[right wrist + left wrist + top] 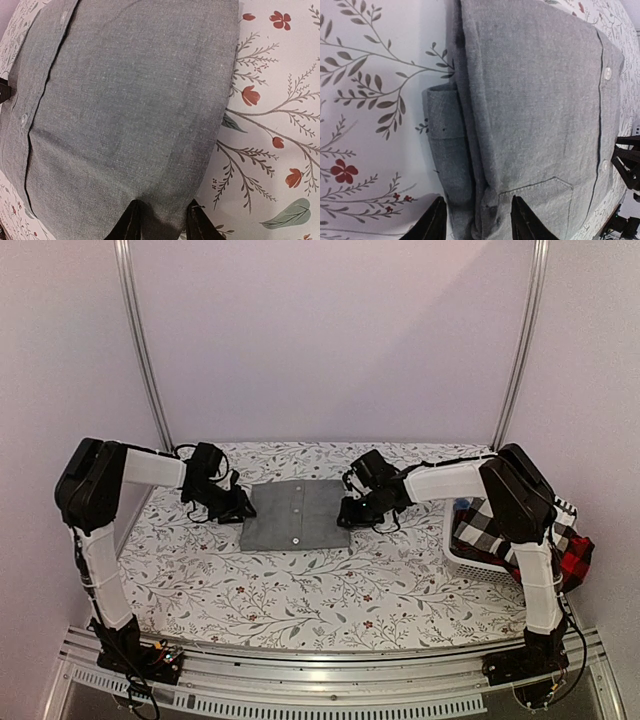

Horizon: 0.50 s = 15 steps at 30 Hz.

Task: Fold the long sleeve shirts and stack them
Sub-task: Move the square-folded shirt to the center of the board, then pick up the square-folded shirt from the center of the board.

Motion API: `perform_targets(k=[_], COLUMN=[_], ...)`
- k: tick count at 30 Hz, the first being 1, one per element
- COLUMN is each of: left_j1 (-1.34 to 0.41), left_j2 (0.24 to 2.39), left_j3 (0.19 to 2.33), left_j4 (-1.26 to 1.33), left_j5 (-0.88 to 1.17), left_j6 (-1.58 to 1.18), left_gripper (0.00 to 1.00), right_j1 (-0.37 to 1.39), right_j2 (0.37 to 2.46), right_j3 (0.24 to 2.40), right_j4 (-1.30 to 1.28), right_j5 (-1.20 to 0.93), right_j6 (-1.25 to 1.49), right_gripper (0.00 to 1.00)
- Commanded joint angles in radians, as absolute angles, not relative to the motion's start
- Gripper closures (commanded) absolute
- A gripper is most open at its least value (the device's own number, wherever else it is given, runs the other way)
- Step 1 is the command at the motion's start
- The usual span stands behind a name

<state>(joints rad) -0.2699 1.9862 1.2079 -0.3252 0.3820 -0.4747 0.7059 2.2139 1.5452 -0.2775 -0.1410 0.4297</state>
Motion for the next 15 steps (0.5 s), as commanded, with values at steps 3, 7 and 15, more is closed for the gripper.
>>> perform_targets(k=[3, 7, 15], left_j1=[-0.288, -0.297, -0.262], left_j2=[1.986, 1.995, 1.884], left_j3=[1.16, 1.163, 1.204], left_j4=[-0.274, -0.256, -0.384], left_j5=[0.397, 0.414, 0.338], left_j6=[-0.522, -0.547, -0.471], left_gripper=[0.65, 0.91, 1.0], right_j1=[0.707, 0.708, 0.748], right_j2=[2.224, 2.216, 2.194], right_j3=[1.532, 1.535, 1.524], right_j4=[-0.284, -0.278, -0.266], right_j5=[-0.15, -0.166, -0.206], right_j6=[0.438, 0.438, 0.446], right_gripper=[0.69, 0.69, 0.68])
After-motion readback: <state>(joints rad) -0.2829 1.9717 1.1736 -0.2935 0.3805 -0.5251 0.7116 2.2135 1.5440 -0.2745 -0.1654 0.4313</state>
